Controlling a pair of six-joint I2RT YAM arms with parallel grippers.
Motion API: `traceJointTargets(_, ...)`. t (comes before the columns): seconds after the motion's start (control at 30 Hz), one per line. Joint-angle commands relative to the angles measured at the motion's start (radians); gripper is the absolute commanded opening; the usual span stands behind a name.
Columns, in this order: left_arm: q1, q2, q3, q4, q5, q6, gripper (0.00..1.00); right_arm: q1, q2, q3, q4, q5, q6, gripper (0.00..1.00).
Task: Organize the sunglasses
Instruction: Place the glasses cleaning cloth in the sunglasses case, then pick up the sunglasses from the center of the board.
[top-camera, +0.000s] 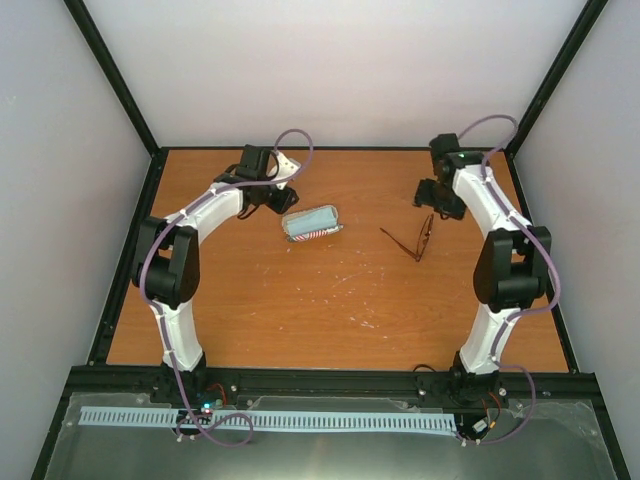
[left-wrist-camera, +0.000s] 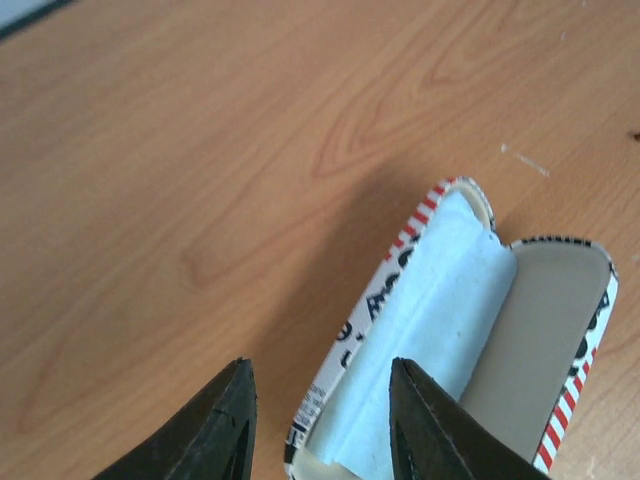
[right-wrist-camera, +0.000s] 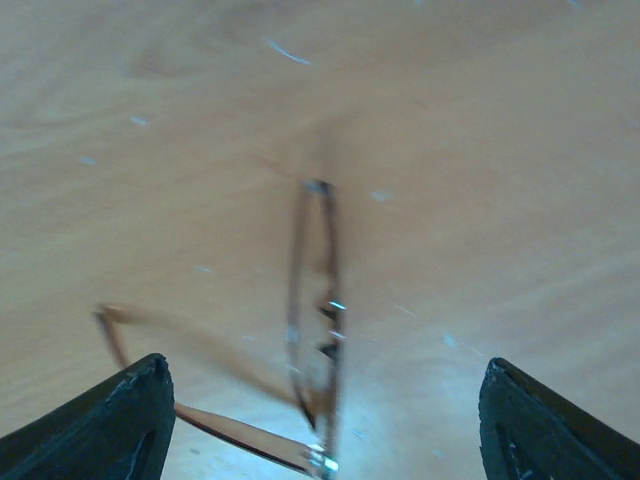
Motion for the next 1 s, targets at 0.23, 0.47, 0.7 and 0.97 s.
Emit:
traceJointTargets(0.23,0.039,0.009,0.085,-0.013,0.001,-0.008,0.39,-0.032,0.019,-0.079,-0.145,-0.023,0.087,0.86)
traceJointTargets(0.47,0.054,-0.006,0.049,0.001,-0.005,-0.013,0.39,-0.031,0.077,-0.126,-0.112,-0.077,0.095,0.85)
traceJointTargets(0.7,0.061,-0.012,0.031,0.009,-0.008,-0.016,0.39,-0.031,0.145,-0.119,-0.058,-0.115,0.094,0.73)
traceJointTargets(0.97,0.069,-0.002,0.036,0.012,-0.011,-0.012,0.39,-0.031,0.224,-0.059,-0.059,-0.118,0.077,0.45)
